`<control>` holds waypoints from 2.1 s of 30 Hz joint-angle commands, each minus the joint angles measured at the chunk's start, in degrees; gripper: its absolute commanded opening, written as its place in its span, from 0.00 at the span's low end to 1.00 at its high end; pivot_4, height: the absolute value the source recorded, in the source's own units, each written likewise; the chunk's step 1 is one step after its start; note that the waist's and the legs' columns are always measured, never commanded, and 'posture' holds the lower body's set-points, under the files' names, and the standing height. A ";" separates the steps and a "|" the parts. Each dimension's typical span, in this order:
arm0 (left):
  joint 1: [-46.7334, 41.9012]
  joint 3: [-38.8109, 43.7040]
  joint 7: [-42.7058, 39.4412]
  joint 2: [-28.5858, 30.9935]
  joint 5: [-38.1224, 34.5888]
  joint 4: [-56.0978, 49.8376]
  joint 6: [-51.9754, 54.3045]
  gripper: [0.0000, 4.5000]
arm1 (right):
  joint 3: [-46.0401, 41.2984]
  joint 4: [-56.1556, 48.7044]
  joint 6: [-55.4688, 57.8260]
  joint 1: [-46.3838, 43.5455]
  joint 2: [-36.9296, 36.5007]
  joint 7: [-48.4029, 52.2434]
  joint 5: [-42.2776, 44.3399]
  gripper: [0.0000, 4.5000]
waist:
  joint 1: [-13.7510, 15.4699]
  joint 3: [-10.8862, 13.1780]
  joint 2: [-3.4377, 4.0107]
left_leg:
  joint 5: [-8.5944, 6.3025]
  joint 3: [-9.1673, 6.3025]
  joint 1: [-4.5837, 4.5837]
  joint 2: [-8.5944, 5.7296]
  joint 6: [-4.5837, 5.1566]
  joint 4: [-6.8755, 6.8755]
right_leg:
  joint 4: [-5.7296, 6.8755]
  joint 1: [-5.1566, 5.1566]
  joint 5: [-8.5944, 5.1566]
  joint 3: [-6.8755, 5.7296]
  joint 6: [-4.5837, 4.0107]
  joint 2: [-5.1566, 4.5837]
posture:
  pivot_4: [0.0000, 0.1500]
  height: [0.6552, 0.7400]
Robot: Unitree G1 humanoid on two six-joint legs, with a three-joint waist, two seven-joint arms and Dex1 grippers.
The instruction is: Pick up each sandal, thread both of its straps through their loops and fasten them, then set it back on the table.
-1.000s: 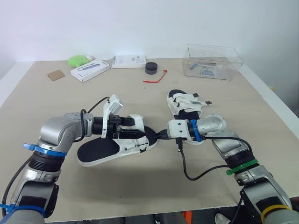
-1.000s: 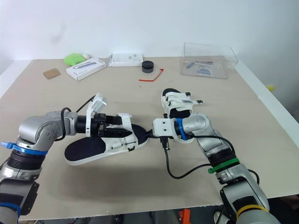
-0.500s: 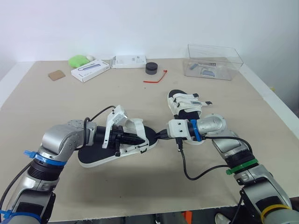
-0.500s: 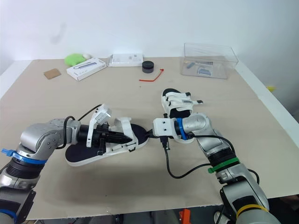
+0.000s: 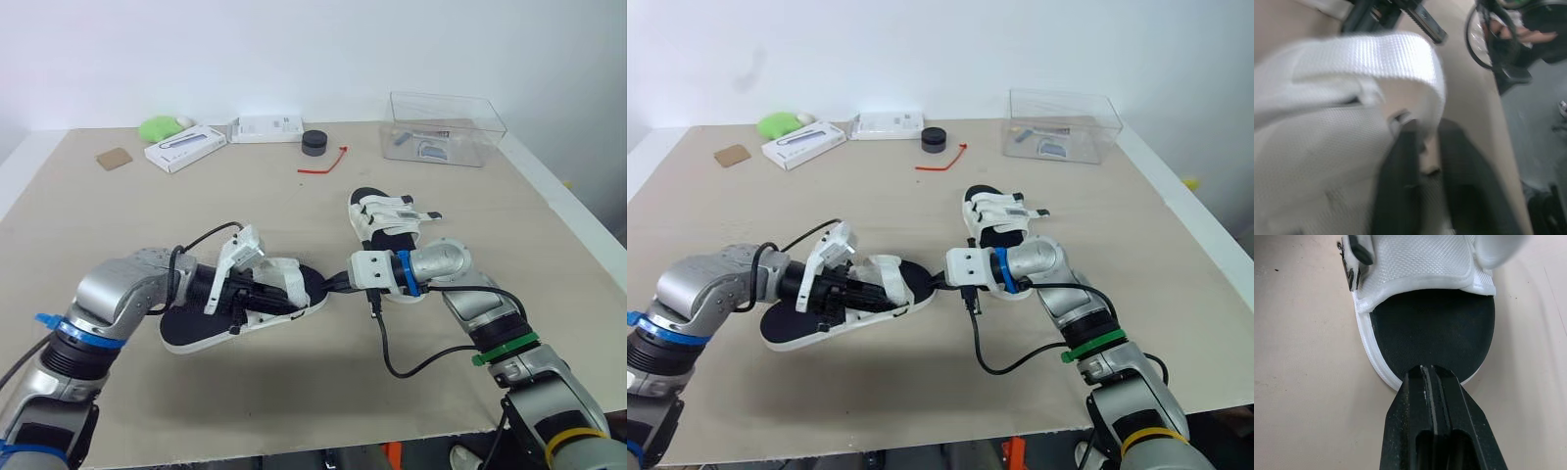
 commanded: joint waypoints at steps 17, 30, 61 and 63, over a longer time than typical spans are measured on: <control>2.18 9.10 -17.48 19.81 -22.82 -9.30 18.85 0.99 | 0.47 2.06 -0.11 0.30 -1.08 0.73 -1.94 0.00 | -0.04 0.04 0.03 | 0.01 -0.01 -0.11 0.02 0.02 0.02 | 0.01 -0.10 -0.05 0.02 -0.04 0.06 | 1.00 1.00; 14.68 10.77 6.32 0.61 -12.14 -10.47 2.74 0.99 | 0.70 2.24 -0.59 0.39 -0.73 0.82 -2.02 0.00 | 0.08 0.03 -0.03 | 0.06 -0.07 -0.01 0.03 -0.03 0.03 | 0.11 0.00 -0.19 0.12 -0.35 0.13 | 1.00 1.00; 27.74 10.32 18.25 -6.94 3.65 -14.91 -20.09 0.99 | 0.39 2.17 -0.34 0.54 -1.13 0.97 -1.96 0.00 | 0.06 0.02 -0.04 | 0.05 -0.01 0.03 0.18 -0.02 0.03 | 0.08 0.02 -0.01 0.18 -0.06 0.13 | 1.00 1.00; 27.99 10.22 19.12 -7.35 3.67 -15.30 -20.12 0.99 | 0.38 2.46 -0.45 0.28 -1.08 0.97 -2.03 0.00 | 0.06 0.02 -0.04 | 0.05 -0.01 0.02 0.18 -0.02 0.03 | 0.08 0.02 -0.01 0.17 -0.06 0.13 | 1.00 1.00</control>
